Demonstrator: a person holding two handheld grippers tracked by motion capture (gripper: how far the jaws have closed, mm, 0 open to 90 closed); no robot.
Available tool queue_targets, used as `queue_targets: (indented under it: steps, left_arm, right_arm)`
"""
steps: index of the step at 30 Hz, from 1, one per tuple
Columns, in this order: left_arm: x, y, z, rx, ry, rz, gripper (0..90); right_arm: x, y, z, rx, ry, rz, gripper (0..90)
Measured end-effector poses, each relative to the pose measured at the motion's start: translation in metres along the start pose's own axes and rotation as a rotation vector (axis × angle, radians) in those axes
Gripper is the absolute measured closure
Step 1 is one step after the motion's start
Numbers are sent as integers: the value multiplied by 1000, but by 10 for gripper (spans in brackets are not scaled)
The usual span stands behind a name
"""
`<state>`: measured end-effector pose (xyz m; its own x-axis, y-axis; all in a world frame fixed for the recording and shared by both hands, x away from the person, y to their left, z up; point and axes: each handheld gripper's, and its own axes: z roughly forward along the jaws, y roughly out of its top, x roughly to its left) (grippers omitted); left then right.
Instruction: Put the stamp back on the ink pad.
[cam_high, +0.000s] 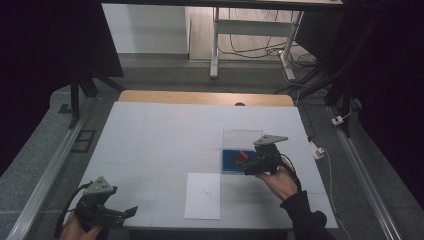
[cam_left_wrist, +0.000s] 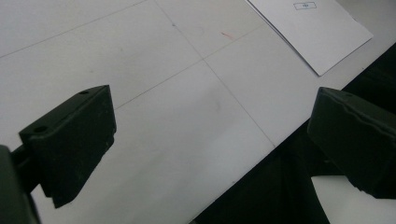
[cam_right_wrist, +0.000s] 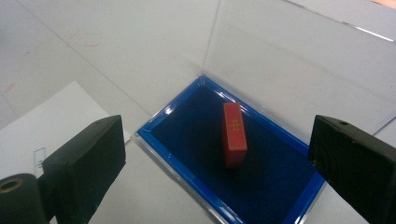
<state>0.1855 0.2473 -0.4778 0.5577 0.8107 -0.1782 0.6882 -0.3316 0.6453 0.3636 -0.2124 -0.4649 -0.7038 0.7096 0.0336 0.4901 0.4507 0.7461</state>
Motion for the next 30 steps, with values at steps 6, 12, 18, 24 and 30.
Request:
queue_targets:
  steps: [6, 12, 18, 24, 30]
  left_arm:
    - [0, 0, 0, -1, -2, -3, 16]
    - [1, 0, 0, -3, -1, -5, 16]
    - [1, 0, 0, -1, 0, -6, 16]
    - [1, 0, 0, -1, -1, -9, 15]
    - [1, 0, 0, -1, -2, -12, 16]
  right_arm:
    - [6, 0, -6, 6, 18, 1, 1]
    - [14, 0, -11, -2, 45, -14, 0]
    - [19, -2, -17, -5, 54, -28, 0]
    - [24, -6, -29, -12, 47, -33, 0]
    - [28, -12, -42, -23, 35, -34, 0]
